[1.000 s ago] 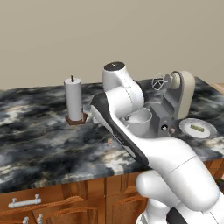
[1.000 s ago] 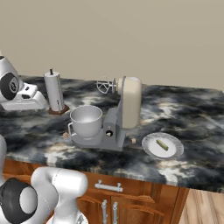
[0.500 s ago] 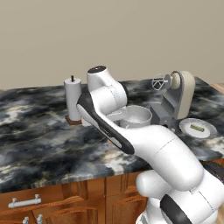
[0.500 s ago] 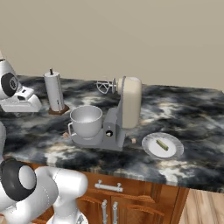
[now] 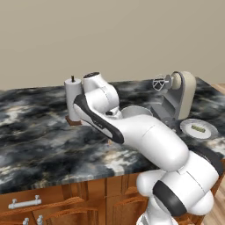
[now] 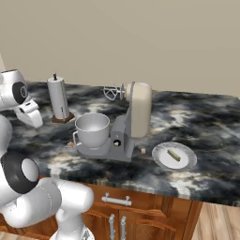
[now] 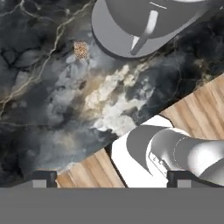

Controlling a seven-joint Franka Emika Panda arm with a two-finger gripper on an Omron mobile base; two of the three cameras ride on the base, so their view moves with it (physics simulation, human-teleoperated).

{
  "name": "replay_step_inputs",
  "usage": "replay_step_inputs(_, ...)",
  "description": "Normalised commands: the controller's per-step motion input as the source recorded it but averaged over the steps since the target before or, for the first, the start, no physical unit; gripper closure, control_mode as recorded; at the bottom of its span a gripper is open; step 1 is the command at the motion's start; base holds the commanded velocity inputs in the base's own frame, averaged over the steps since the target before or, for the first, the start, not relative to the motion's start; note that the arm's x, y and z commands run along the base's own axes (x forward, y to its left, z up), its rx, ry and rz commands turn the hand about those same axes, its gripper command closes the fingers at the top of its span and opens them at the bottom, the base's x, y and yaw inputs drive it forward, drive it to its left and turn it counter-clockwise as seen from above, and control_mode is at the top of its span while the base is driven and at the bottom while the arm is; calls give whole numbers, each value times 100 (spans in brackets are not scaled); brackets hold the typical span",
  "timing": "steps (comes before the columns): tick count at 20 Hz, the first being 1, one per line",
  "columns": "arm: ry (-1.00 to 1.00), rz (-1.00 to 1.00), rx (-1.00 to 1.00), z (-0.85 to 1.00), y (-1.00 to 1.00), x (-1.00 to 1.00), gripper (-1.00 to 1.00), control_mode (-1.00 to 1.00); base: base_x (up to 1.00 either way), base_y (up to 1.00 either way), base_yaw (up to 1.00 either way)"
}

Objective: Add butter and sugar cubes to the stand mixer bowl and then turn on the stand mixer to begin making frosting.

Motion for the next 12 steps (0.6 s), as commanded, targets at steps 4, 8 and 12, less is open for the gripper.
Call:
replay_step_inputs(4, 0, -64, 0, -42, 0, 13, -100, -100, 0, 0, 0)
replay_step_inputs(8, -10, -59, -1, -29, 0, 10, -100, -100, 0, 0, 0)
replay_step_inputs(12, -15, -50, -5, -14, 0, 7, -100, -100, 0, 0, 0)
